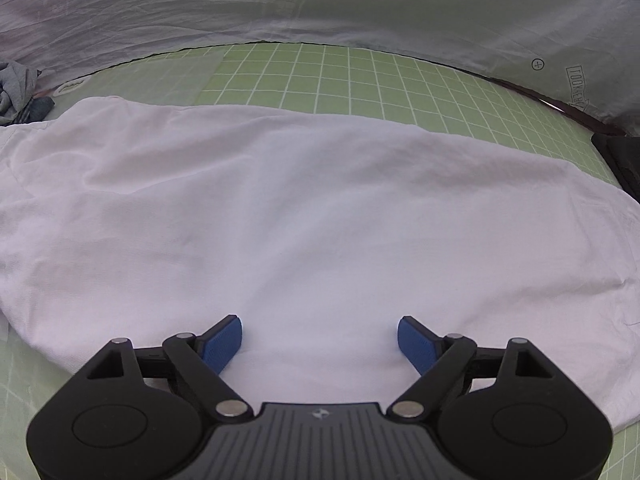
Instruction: Fold clothes
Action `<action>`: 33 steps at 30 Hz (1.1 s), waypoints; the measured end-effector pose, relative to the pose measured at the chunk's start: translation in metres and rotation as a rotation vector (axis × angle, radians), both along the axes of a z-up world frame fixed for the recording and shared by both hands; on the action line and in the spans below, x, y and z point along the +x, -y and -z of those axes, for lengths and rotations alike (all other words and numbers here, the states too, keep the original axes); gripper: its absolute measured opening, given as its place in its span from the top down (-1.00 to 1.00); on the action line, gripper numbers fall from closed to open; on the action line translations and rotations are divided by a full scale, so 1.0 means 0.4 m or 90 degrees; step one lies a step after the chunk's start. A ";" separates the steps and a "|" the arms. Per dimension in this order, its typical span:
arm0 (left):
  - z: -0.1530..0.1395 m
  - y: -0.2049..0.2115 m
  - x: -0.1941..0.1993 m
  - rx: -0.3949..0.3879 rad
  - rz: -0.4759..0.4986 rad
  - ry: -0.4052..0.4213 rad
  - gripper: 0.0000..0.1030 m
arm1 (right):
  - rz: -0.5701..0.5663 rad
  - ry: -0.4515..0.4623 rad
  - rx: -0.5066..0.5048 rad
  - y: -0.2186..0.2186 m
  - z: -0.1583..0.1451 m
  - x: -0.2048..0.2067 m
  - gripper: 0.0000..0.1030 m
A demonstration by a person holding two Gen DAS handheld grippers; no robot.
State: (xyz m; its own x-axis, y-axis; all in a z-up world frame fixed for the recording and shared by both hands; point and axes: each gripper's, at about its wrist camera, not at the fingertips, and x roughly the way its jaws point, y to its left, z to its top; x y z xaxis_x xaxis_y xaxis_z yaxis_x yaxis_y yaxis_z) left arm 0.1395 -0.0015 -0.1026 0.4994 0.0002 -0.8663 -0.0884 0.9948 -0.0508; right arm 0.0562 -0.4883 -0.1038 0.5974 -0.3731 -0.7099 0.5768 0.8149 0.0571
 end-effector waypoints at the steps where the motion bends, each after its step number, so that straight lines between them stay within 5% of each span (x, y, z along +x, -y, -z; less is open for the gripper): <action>1: 0.003 0.006 0.000 0.009 0.001 -0.001 -0.68 | -0.002 0.000 -0.001 0.005 0.004 0.002 -0.35; 8: 0.012 0.028 -0.013 0.036 0.001 0.005 -0.73 | 0.007 0.043 0.028 0.055 0.000 0.014 0.06; 13: 0.019 0.028 -0.015 0.031 -0.002 0.008 -0.77 | -0.001 0.055 0.053 0.086 -0.006 0.023 0.78; 18: 0.019 0.032 -0.011 0.028 -0.004 0.005 -0.81 | -0.020 0.096 -0.014 0.048 -0.087 -0.016 0.90; 23: 0.014 0.010 -0.023 -0.007 0.002 0.010 -0.81 | 0.037 0.119 0.007 0.062 -0.135 -0.094 0.90; 29: -0.026 -0.049 -0.052 -0.083 -0.027 0.052 -0.79 | 0.042 -0.069 -0.024 0.055 -0.013 -0.041 0.68; 33: -0.089 -0.129 -0.107 -0.121 -0.077 0.122 -0.79 | 0.087 -0.075 -0.096 0.012 -0.040 -0.022 -0.41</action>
